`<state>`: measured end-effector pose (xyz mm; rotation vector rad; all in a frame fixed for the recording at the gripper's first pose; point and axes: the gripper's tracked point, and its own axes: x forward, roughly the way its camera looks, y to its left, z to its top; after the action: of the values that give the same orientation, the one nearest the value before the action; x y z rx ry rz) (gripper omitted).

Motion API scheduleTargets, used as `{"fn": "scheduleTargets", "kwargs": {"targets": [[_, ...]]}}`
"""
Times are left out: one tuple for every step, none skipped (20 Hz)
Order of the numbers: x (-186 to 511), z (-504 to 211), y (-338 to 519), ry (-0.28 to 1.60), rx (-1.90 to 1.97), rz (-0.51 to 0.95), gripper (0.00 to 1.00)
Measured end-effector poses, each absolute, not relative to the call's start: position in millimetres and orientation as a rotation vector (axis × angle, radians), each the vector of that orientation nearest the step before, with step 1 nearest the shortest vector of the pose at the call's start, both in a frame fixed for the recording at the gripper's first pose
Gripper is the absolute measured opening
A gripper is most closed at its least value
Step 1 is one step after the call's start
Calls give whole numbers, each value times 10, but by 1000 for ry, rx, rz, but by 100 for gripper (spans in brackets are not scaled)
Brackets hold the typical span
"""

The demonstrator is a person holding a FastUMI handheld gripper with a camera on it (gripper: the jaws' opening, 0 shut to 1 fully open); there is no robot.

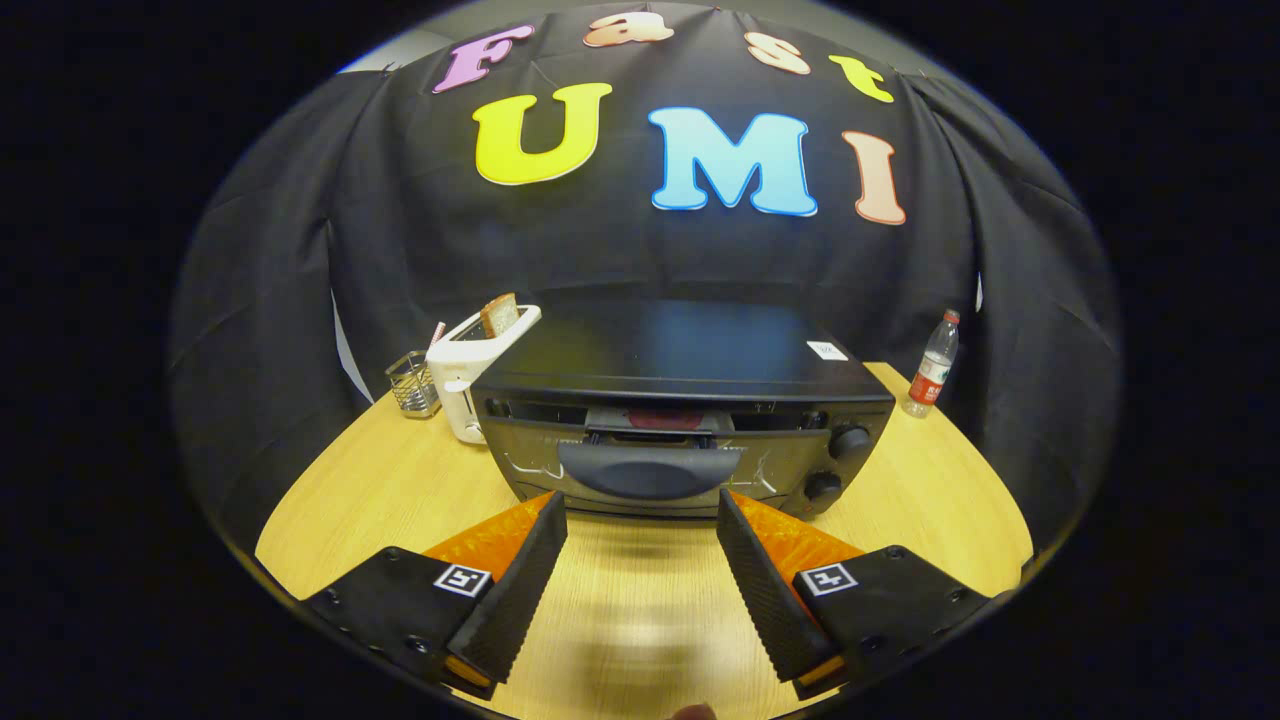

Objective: Open the toaster oven, put the food inside, and close the toaster oven door.

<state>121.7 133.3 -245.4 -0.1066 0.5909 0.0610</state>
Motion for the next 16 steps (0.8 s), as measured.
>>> {"fn": "scheduleTargets", "kwargs": {"targets": [[1204, -2384, 1295, 575, -112, 69, 96], [1193, -2306, 1287, 555, -113, 82, 96], [1176, -2234, 1255, 531, -113, 90, 96], [1144, -2150, 1205, 507, -113, 88, 96], [1083, -2072, 1133, 486, -108, 77, 96], [1002, -1975, 1089, 458, -91, 68, 96], [914, -1868, 1044, 436, -72, 56, 96], [795, -1766, 971, 418, -58, 35, 96], [688, -1648, 900, 396, -42, 18, 96], [580, -1519, 873, 362, -27, 14, 96], [474, -1411, 822, 335, -21, 6, 96], [363, -1316, 779, 317, -17, -1, 96], [267, -1231, 731, 295, -18, -8, 96], [172, -1145, 671, 277, -23, -19, 96], [83, -1074, 626, 261, -24, -25, 96], [-5, -998, 599, 244, -19, -28, 96]]}}
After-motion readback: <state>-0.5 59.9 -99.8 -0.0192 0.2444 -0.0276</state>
